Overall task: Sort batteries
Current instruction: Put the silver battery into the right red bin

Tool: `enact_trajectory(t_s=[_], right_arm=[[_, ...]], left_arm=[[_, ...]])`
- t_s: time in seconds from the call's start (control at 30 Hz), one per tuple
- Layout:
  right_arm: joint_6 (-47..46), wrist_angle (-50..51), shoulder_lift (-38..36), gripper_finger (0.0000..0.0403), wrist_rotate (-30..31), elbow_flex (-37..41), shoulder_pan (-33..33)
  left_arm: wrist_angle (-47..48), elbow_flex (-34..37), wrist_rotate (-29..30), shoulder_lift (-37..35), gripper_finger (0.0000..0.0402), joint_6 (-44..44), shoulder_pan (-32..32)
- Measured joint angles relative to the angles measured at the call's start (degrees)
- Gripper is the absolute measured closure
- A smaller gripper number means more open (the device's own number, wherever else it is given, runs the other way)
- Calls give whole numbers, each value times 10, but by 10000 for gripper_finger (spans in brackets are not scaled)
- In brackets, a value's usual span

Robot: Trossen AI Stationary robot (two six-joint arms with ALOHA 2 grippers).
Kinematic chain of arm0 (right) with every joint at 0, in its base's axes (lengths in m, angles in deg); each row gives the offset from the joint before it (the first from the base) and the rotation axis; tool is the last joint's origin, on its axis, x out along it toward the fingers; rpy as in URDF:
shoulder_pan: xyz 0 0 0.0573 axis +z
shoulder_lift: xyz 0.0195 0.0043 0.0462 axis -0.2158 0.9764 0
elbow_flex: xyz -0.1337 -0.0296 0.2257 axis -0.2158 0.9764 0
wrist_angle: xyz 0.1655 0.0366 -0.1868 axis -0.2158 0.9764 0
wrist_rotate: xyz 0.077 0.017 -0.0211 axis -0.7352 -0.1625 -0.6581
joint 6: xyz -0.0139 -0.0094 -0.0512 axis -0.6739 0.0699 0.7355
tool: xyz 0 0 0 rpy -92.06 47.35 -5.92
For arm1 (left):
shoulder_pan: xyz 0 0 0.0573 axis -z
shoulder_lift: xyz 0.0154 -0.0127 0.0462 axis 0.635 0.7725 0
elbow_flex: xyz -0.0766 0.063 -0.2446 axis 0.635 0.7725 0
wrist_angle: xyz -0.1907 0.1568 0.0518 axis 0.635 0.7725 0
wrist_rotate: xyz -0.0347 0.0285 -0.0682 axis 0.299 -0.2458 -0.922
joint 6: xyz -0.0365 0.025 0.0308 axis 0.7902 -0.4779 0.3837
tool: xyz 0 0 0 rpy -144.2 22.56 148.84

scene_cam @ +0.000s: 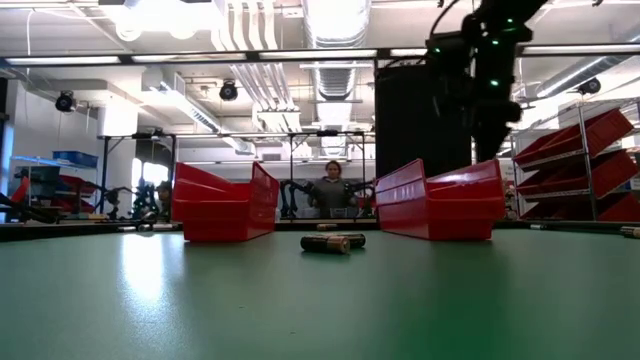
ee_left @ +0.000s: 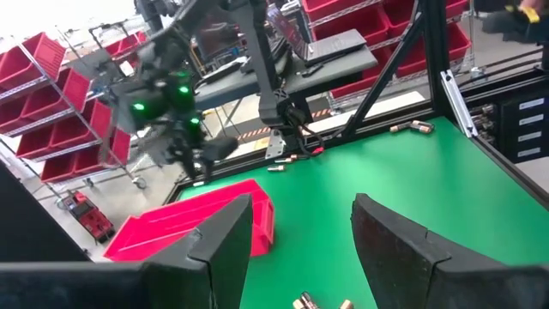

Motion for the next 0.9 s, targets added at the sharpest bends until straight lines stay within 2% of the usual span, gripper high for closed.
enact_trajectory(t_s=[0.27, 0.57, 0.7, 0.9], right_arm=[[-80, -6, -23, 224, -28, 74, 62], [-123, -36, -16, 226, -54, 74, 124], [-132, -63, -16, 226, -78, 68, 132], [-115, -70, -16, 219, -72, 53, 132]], left_arm=[[0, 0, 0, 0, 222, 2, 0], [-5, 0, 0, 0, 222, 0, 0], [-5, 0, 0, 0, 222, 0, 0], [-5, 0, 0, 0, 222, 0, 0]])
